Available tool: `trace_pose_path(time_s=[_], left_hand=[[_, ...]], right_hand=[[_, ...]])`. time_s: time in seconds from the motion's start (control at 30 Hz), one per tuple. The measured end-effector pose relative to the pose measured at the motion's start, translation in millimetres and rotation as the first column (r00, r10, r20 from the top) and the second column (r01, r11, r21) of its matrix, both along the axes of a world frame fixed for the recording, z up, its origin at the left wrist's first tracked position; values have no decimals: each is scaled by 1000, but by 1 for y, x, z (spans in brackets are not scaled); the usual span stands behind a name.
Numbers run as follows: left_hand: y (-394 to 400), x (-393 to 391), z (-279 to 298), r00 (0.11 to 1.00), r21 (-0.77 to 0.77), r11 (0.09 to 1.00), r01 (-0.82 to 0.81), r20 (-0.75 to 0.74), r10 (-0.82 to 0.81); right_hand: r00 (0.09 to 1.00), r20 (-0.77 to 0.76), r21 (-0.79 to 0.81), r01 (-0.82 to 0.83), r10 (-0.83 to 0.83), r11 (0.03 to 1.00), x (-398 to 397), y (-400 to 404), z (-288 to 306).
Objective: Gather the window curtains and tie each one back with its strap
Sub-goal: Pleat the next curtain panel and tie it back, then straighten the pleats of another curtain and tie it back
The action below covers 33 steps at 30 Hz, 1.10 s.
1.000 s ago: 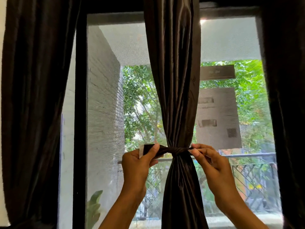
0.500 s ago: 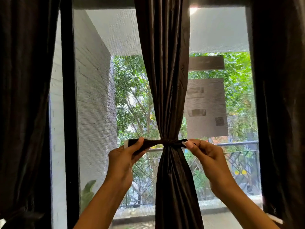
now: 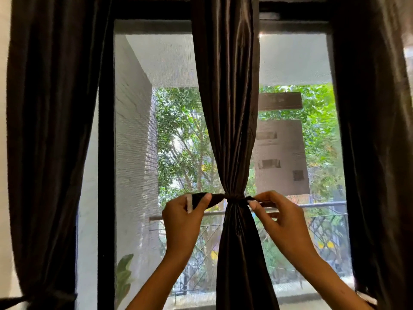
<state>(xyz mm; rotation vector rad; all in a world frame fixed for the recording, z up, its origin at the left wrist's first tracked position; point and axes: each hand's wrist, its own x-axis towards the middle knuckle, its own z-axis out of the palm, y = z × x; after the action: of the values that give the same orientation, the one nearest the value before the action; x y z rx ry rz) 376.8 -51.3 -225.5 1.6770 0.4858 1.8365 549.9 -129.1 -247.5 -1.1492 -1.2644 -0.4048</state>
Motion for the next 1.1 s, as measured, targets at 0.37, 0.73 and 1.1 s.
trace_pose_path(time_s=[0.37,0.73,1.1], left_hand=[[-44,29,33,977,472,856,-212,83,196],[-161,205,107,999,307,951,25,28,-35],[-223,329,165,990,261,955,-141,23,140]], right_hand=[[974,35,112,217,-222,970,30,-44,39],[907,-65,319,414,-416,853,193,-193,140],[903,-123,255,429,-411,867,333,-268,189]])
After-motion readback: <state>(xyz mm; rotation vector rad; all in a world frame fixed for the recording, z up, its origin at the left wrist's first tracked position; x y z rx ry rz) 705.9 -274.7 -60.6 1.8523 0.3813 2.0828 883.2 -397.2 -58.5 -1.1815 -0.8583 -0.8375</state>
